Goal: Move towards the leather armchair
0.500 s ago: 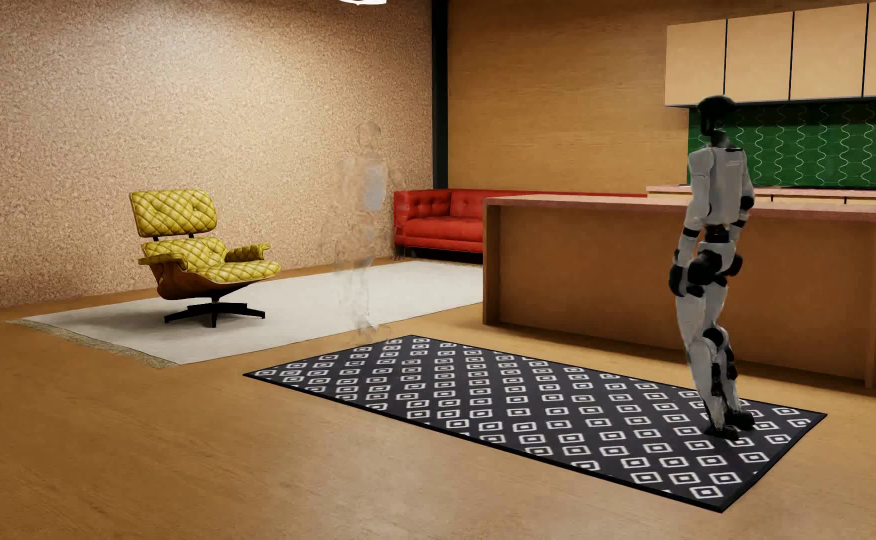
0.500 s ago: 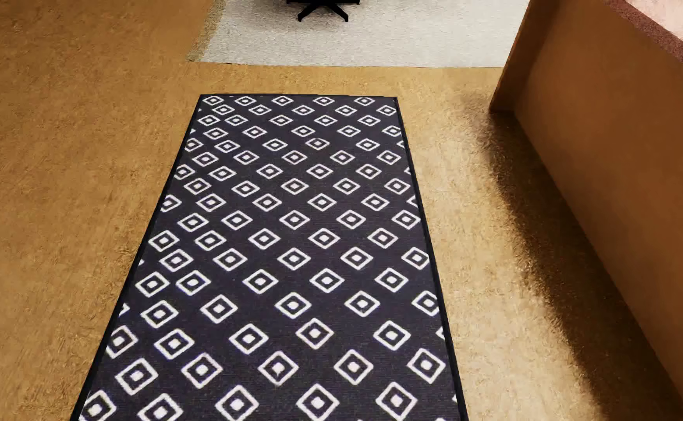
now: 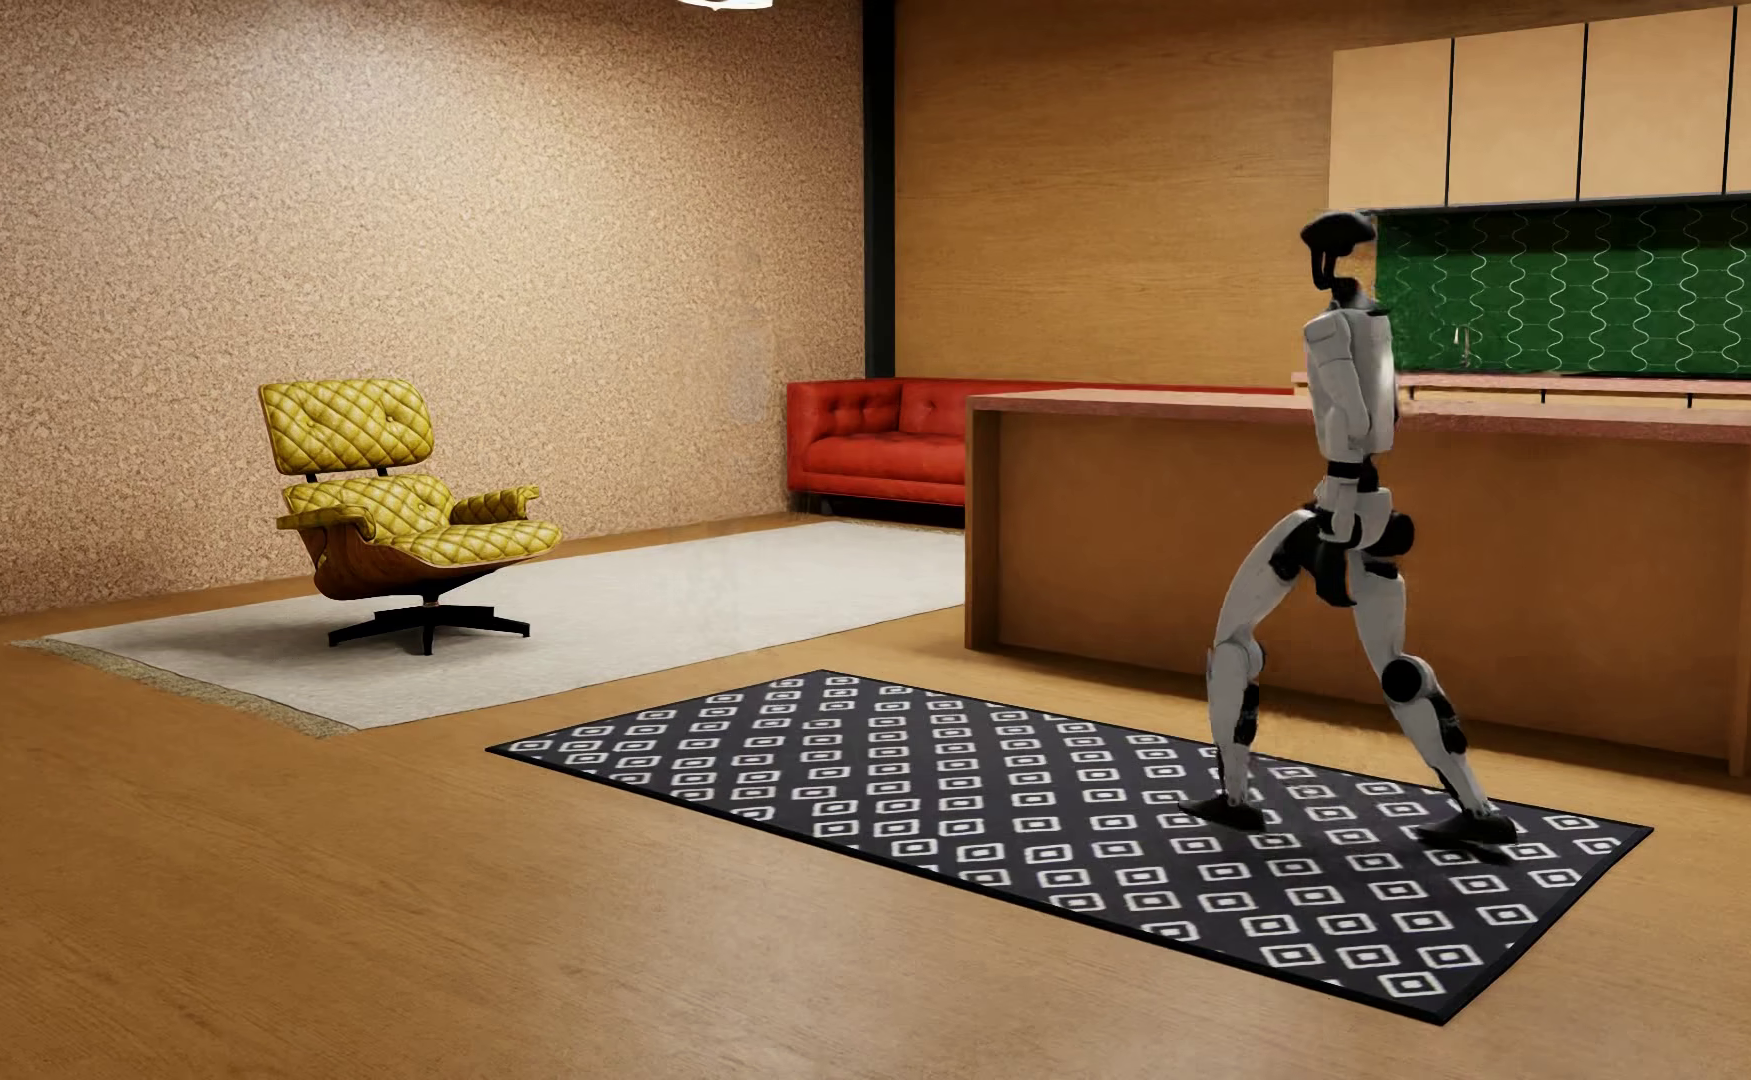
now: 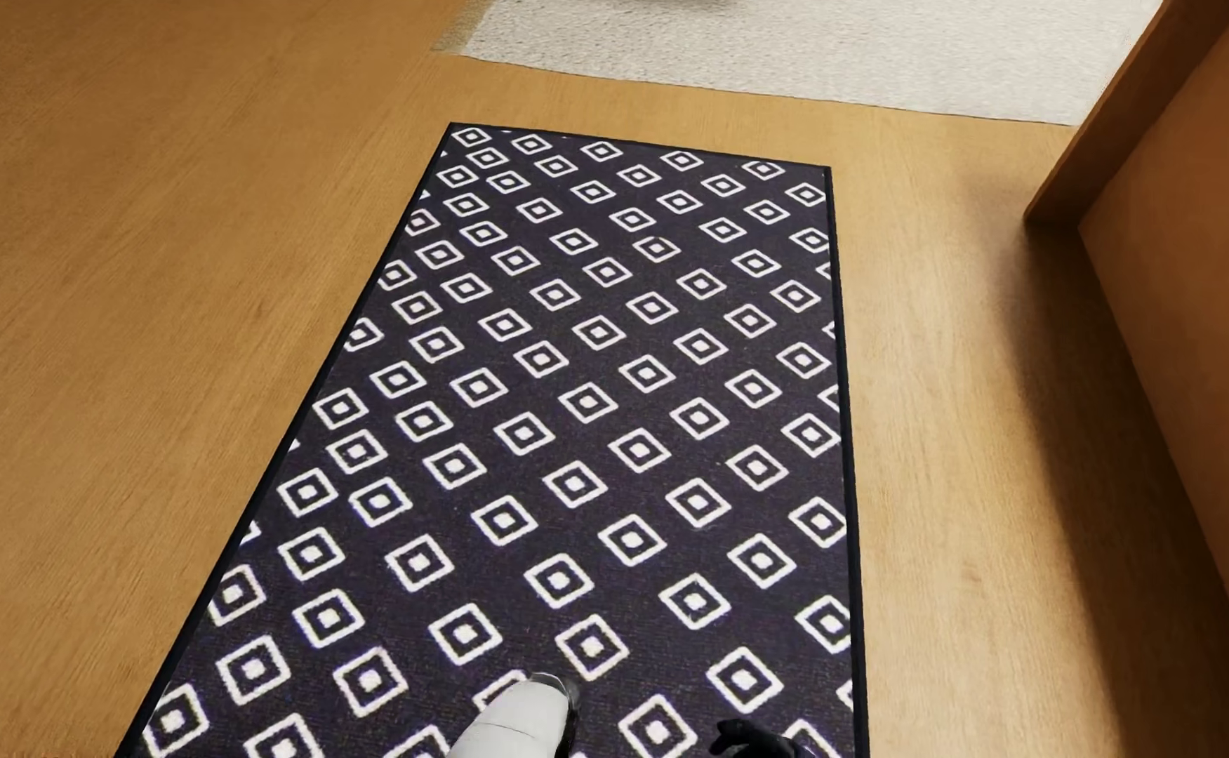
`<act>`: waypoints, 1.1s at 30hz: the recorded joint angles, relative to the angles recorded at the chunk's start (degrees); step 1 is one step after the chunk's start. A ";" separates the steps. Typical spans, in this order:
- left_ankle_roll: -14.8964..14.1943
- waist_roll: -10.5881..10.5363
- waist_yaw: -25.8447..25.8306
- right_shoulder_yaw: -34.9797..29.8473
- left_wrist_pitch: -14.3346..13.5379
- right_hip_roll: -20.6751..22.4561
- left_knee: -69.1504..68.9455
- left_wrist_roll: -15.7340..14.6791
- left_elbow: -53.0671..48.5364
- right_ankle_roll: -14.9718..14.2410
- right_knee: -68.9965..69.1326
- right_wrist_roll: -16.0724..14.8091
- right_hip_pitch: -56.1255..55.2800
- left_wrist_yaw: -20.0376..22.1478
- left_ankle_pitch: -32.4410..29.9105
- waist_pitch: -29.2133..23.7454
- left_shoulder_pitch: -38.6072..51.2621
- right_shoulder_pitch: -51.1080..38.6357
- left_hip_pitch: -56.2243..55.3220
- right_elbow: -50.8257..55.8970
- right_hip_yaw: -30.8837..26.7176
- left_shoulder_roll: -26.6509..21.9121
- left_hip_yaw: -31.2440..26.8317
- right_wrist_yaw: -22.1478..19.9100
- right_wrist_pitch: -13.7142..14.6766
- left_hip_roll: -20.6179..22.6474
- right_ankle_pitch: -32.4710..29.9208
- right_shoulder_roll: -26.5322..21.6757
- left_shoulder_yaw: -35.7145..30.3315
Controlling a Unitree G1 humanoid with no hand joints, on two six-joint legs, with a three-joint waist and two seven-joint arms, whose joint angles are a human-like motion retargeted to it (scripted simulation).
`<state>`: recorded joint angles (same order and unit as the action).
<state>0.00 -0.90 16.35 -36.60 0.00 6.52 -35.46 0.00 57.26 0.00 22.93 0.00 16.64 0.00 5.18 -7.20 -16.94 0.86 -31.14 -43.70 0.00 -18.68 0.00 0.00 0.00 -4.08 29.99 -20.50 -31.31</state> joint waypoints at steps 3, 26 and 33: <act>0.00 0.80 3.51 -2.46 0.00 -2.22 -7.92 0.00 0.32 0.00 1.37 0.00 4.30 0.00 0.64 -0.06 -0.48 0.43 -2.92 -1.79 0.00 -0.65 0.00 0.00 0.00 -0.01 -3.75 -0.22 -0.87; 0.00 -6.25 -16.67 -6.97 0.00 4.99 -45.57 0.00 -6.08 0.00 12.87 0.00 -25.64 0.00 9.53 -0.77 1.96 13.62 26.79 -7.26 0.00 0.84 0.00 0.00 0.00 -3.45 -31.04 -1.09 2.37; 0.00 -0.84 -2.96 1.47 0.00 0.77 25.85 0.00 -1.42 0.00 1.27 0.00 1.21 0.00 -6.32 2.83 -3.10 0.69 9.12 -0.39 0.00 -1.29 0.00 0.00 0.00 -4.22 -5.84 -3.82 2.31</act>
<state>0.00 -1.74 13.39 -35.13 0.00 7.29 -9.61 0.00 55.84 0.00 24.20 0.00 17.85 0.00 -1.13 -4.37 -20.04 1.55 -22.02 -44.08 0.00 -19.97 0.00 0.00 0.00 -8.30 24.14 -24.32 -29.00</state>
